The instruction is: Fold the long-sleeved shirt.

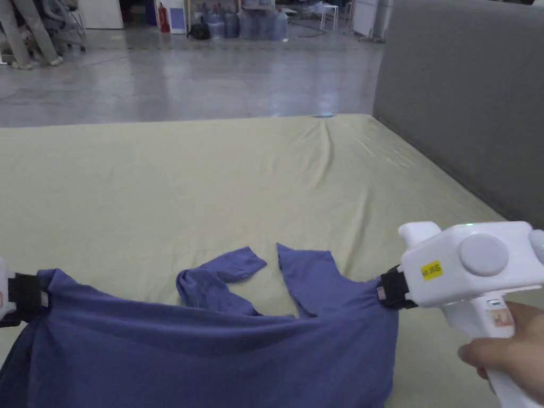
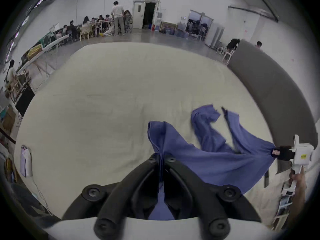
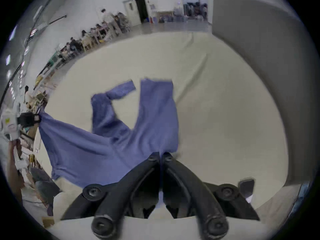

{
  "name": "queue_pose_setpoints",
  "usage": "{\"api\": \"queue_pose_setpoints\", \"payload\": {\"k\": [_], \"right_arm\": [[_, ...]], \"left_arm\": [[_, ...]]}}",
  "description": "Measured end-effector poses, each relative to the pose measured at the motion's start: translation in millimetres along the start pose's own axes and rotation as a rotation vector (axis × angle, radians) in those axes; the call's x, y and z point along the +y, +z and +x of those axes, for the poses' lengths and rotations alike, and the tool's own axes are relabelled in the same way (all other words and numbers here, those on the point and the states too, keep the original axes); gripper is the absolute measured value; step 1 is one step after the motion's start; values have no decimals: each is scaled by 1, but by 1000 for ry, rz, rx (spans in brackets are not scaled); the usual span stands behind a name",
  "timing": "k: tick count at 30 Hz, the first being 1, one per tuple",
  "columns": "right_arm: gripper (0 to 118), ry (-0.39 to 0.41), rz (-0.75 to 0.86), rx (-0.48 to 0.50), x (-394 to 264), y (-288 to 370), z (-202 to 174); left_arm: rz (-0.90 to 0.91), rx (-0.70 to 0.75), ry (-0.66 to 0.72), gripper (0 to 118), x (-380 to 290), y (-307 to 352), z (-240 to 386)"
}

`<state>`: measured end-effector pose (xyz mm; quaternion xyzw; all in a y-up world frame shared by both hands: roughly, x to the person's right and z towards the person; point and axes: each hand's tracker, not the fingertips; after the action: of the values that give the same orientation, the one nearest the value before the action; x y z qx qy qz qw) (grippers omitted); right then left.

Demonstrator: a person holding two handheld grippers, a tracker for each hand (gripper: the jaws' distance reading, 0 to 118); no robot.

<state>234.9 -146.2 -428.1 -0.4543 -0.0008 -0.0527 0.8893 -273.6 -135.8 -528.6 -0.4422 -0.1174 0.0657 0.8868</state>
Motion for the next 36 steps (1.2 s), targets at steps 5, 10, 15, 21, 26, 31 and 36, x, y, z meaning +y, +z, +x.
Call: {"api": "queue_pose_setpoints", "payload": {"k": [5, 10, 15, 21, 26, 31, 36], "right_arm": [[0, 123, 131, -35, 83, 90, -21], [0, 145, 278, -78, 183, 150, -42], [0, 195, 381, -169, 290, 191, -69], [0, 183, 551, -251, 389, 237, -100], [0, 135, 619, -280, 437, 259, -111], [0, 75, 714, -295, 458, 273, -112], [0, 90, 674, -315, 462, 245, -107]], "left_arm": [[148, -2, -8, 0, 75, 73, 9], [281, 21, -7, 0, 165, 121, 10], [402, 19, 60, 0, 258, 143, 11], [462, 2, 209, 0, 340, 161, 23], [548, -29, 239, 0, 379, 171, 31], [607, -32, 237, 0, 406, 182, 43], [638, -30, 228, 0, 416, 181, 51]]}}
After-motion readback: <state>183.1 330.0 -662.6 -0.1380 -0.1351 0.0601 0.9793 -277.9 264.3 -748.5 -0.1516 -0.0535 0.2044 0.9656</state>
